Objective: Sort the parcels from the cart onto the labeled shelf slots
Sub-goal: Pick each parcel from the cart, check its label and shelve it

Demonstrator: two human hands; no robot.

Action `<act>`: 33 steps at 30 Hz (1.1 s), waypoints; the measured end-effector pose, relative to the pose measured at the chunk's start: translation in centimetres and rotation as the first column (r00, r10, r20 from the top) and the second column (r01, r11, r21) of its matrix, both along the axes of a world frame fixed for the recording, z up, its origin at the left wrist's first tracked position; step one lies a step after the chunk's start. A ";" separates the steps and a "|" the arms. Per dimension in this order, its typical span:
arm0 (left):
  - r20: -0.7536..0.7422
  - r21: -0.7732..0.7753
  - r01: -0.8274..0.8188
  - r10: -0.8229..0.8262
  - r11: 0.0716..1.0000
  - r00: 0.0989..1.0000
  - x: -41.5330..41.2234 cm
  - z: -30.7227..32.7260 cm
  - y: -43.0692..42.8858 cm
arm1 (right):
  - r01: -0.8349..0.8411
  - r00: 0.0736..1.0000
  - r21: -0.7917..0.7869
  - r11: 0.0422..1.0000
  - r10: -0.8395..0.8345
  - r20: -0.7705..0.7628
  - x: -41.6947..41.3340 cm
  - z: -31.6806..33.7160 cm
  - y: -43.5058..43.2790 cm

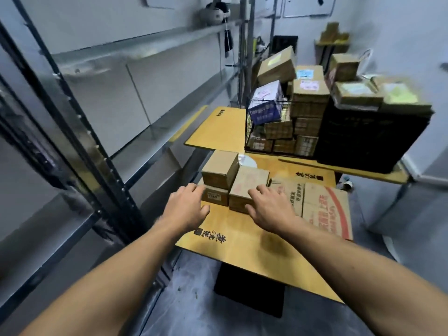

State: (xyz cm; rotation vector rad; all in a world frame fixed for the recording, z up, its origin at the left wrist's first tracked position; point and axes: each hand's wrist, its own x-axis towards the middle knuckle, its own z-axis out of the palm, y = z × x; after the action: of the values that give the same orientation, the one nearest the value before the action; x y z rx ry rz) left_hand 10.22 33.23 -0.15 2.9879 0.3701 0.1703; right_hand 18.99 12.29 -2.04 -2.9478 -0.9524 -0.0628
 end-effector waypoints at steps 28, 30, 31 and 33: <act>-0.092 -0.442 -0.034 -0.008 0.896 0.996 18.7 -8.8 9.6 | 0.312 0.850 0.353 0.882 -0.094 -0.518 15.3 -5.6 13.5; -0.030 -0.529 -0.021 0.006 0.849 1.000 18.2 -9.4 9.5 | 0.368 0.848 0.438 0.820 -0.102 -0.521 15.2 -6.1 13.9; 0.015 -0.558 0.000 0.010 0.830 1.000 18.0 -9.5 9.4 | 0.402 0.843 0.487 0.775 -0.107 -0.527 15.2 -6.0 14.1; 0.124 -0.616 0.051 0.033 0.786 0.992 17.4 -9.0 9.1 | 0.456 0.834 0.579 0.676 -0.097 -0.544 15.2 -5.5 14.0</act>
State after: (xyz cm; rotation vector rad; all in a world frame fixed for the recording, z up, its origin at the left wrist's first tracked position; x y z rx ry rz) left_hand 27.62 42.33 -9.17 2.3085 0.3181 0.1935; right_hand 34.23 26.30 -7.50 -2.1943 -0.2720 0.2361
